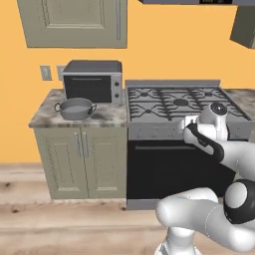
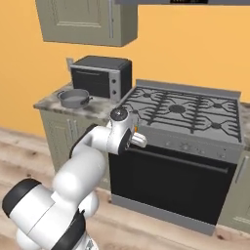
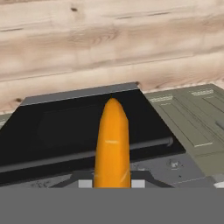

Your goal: Turn on the sink faucet. Then move the carrot from the counter to the sink. Turn off the sink. Move the vegetable from the sink to the pot next to the stove. Finally move the pot to the rear left burner.

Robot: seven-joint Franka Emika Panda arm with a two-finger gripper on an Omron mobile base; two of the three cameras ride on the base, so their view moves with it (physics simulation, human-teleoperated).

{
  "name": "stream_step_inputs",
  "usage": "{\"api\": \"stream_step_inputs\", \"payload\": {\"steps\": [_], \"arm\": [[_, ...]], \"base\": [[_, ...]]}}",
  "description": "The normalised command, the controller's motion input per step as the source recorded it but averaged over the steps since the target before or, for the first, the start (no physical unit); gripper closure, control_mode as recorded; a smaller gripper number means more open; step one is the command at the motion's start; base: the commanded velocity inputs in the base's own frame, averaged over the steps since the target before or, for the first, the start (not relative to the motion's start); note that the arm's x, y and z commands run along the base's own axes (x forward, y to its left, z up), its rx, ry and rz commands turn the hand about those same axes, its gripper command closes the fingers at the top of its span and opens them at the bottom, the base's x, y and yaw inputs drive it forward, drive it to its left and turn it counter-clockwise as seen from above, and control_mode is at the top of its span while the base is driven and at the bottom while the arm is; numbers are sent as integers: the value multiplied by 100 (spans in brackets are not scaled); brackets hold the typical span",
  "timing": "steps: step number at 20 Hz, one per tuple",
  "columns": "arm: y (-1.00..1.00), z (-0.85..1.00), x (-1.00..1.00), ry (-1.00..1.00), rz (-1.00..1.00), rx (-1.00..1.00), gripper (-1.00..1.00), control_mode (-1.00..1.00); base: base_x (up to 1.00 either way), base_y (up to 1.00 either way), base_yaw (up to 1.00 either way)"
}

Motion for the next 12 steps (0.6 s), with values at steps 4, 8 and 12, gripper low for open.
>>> {"api": "stream_step_inputs", "payload": {"steps": [4, 8, 12], "arm": [[0, 0, 0, 0, 0, 0, 100, 100], [0, 0, 0, 0, 0, 0, 100, 100], [0, 0, 0, 0, 0, 0, 100, 100]], "base": [[74, 49, -16], [52, 60, -14], [50, 59, -13]]}}
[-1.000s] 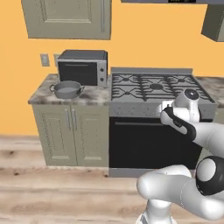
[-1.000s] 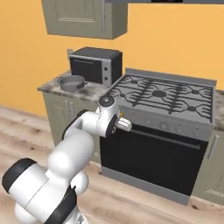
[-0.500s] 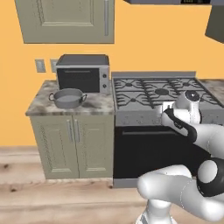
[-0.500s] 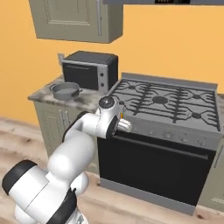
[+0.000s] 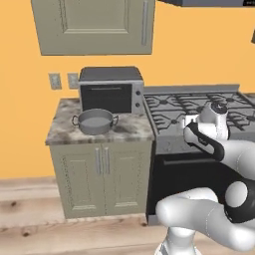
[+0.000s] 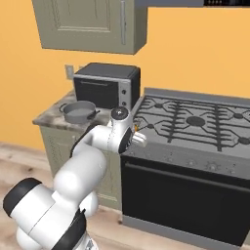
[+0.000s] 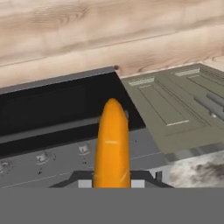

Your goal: Turn on the sink faucet. Then move the carrot from the counter to the sink. Turn off the sink. Move the vegetable from the sink to the pot next to the stove. Finally move the pot to the rear left burner.

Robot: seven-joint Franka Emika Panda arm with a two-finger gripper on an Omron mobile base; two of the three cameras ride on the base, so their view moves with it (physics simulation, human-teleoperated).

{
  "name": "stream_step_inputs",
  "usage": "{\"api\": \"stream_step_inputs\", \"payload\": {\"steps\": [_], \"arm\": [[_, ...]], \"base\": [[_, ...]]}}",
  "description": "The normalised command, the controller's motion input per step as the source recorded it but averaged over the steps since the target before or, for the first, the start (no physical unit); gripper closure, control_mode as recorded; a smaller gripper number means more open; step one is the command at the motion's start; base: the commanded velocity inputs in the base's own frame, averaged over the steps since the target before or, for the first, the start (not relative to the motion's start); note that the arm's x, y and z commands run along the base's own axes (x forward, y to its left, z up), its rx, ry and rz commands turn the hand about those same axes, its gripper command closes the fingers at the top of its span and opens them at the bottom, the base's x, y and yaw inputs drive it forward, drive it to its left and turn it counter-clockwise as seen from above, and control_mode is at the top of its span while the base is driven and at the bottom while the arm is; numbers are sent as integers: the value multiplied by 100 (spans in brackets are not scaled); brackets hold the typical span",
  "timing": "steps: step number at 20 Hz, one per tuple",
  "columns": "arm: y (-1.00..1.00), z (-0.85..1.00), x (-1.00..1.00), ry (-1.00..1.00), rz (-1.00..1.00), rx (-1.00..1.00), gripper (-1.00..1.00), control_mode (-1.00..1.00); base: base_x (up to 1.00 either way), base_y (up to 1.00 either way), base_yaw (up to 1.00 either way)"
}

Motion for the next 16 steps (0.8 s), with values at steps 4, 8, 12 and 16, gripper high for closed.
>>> {"api": "stream_step_inputs", "payload": {"steps": [4, 8, 12, 16], "arm": [[0, 0, 0, 0, 0, 0, 100, 100], [0, 0, 0, 0, 0, 0, 100, 100], [0, 0, 0, 0, 0, 0, 100, 100], [0, 0, 0, 0, 0, 0, 100, 100]], "base": [[49, 58, -13], [45, 51, -13], [47, 20, -7], [43, 0, -3]]}}
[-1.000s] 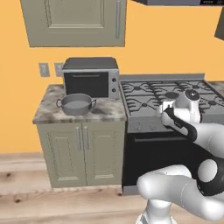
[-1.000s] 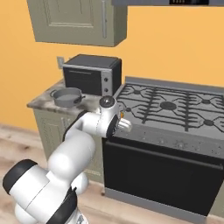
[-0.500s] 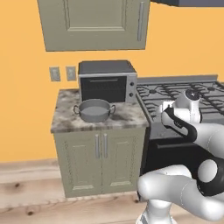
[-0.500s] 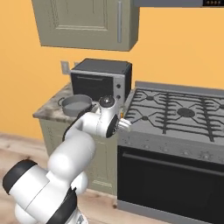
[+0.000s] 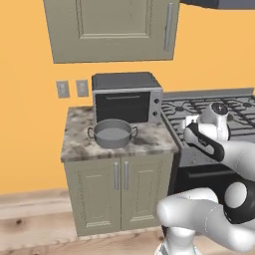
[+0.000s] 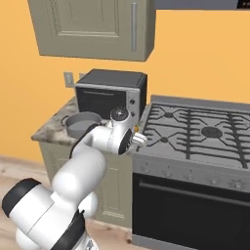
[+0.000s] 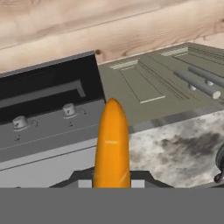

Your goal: Turn on the sink faucet. Then move the carrot from the counter to the sink. Turn off the sink. Move the vegetable from the sink to the pot next to the stove. Finally move the pot to the rear left burner.

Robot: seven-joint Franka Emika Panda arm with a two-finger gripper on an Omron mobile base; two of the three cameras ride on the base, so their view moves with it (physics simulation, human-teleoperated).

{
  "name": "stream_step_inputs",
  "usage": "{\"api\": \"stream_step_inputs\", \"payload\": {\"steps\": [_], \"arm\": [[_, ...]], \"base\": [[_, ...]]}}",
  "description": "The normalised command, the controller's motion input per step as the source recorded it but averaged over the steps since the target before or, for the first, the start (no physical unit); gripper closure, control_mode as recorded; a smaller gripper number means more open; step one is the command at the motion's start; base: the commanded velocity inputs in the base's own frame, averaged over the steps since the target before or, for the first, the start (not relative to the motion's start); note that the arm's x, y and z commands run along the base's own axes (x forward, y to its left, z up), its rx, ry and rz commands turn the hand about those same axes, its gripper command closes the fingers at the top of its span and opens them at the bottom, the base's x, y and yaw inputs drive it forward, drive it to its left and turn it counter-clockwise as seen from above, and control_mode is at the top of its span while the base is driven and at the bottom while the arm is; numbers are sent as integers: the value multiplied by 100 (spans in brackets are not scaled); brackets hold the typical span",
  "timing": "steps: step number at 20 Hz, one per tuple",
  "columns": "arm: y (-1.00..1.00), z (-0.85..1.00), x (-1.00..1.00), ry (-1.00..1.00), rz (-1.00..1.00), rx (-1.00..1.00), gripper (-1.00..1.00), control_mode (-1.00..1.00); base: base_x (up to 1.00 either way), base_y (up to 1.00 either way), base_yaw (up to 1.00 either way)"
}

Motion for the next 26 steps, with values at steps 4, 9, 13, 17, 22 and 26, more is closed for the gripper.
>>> {"api": "stream_step_inputs", "payload": {"steps": [4, 9, 13, 17, 22, 26], "arm": [[0, 0, 0, 0, 0, 0, 100, 100], [0, 0, 0, 0, 0, 0, 100, 100], [0, 0, 0, 0, 0, 0, 100, 100], [0, 0, 0, 0, 0, 0, 100, 100], [0, 0, 0, 0, 0, 0, 100, 100], [0, 0, 0, 0, 0, 0, 100, 100]], "base": [[44, 0, -3], [43, 0, -3], [37, -3, -2], [35, -9, 0], [33, -15, 0], [30, -22, 0]]}}
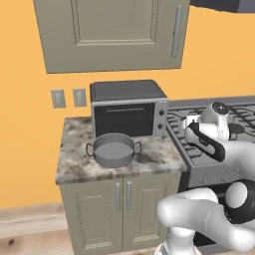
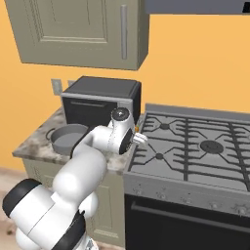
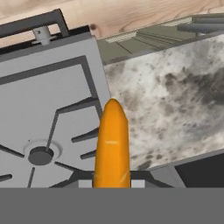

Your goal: Turn on the sink faucet. Then move the carrot from the counter to the sink. Turn off the sink. Move the vegetable from the sink to the pot next to the stove. Finally move the pot to the rear left burner.

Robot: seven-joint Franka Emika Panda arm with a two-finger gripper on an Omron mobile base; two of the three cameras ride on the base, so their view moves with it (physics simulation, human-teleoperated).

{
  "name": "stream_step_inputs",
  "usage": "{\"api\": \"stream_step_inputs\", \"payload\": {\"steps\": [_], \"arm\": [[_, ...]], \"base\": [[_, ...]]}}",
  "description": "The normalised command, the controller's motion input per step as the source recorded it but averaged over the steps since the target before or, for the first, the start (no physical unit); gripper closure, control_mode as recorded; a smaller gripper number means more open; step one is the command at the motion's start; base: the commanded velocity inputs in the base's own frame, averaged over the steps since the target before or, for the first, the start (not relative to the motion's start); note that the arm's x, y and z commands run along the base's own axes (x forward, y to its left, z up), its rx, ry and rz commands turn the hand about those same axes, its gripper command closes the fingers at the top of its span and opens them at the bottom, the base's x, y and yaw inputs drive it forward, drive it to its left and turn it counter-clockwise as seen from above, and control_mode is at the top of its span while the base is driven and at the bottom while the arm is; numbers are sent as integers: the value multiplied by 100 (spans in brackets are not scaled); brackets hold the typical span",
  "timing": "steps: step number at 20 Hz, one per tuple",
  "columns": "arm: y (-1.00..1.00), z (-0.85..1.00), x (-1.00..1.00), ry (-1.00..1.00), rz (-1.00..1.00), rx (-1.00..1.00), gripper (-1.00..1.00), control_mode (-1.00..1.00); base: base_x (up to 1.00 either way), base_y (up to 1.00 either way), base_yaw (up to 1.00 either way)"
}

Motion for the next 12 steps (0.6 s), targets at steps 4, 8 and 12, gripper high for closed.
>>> {"api": "stream_step_inputs", "payload": {"steps": [4, 8, 12], "arm": [[0, 0, 0, 0, 0, 0, 100, 100], [0, 0, 0, 0, 0, 0, 100, 100], [0, 0, 0, 0, 0, 0, 100, 100]], "base": [[26, -32, 0], [24, -37, 0], [23, -25, 0]]}}
